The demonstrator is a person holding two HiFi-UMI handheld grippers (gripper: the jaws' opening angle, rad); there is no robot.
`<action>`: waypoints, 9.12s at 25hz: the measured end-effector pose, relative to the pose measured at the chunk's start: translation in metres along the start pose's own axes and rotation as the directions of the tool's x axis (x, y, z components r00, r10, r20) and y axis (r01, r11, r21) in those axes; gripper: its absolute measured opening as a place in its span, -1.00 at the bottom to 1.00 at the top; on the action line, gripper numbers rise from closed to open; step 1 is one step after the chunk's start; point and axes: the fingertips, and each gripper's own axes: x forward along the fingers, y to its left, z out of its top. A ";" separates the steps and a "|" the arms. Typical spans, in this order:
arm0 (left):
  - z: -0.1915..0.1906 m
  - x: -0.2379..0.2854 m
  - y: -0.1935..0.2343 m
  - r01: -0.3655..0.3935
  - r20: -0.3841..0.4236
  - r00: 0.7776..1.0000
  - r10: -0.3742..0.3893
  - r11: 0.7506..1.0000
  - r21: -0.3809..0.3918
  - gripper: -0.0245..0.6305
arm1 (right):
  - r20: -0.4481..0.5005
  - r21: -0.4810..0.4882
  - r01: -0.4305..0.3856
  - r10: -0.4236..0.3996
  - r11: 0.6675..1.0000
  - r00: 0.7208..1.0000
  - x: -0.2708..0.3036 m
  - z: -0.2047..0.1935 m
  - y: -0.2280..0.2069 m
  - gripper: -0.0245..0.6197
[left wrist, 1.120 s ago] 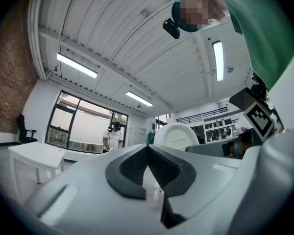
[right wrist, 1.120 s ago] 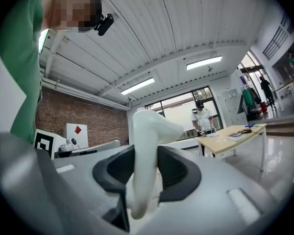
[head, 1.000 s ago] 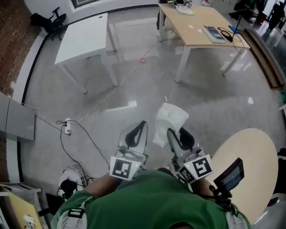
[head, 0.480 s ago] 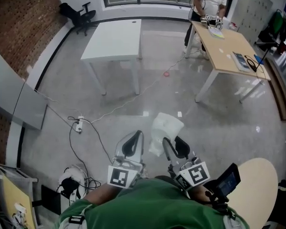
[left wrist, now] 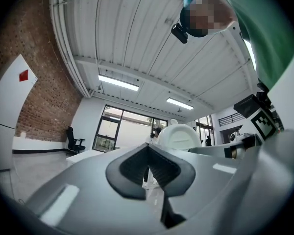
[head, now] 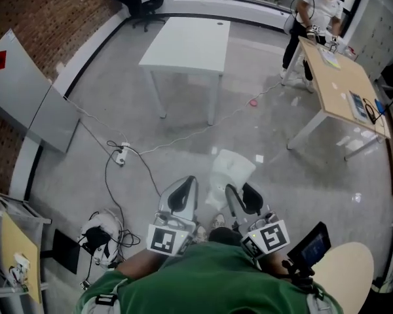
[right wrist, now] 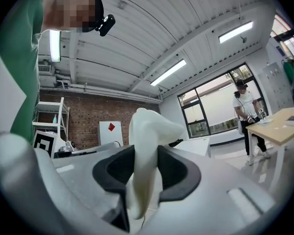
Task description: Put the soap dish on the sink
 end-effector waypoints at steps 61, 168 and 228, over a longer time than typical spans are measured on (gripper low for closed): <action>0.021 0.076 0.340 -0.379 0.082 0.923 0.376 0.925 0.021 -0.91 | -0.032 0.002 -0.350 0.350 0.937 0.936 0.385 -0.020 0.045 -0.52; 0.027 0.427 0.966 -0.470 0.061 0.880 0.471 0.882 -0.020 -0.91 | 0.005 0.036 -0.335 0.335 0.941 0.942 1.108 -0.016 -0.020 -0.52; -0.049 0.861 1.111 0.515 -0.055 0.836 -0.546 0.815 -0.266 -0.91 | 0.172 0.026 0.634 -0.628 0.773 0.759 1.327 0.025 -0.255 -0.52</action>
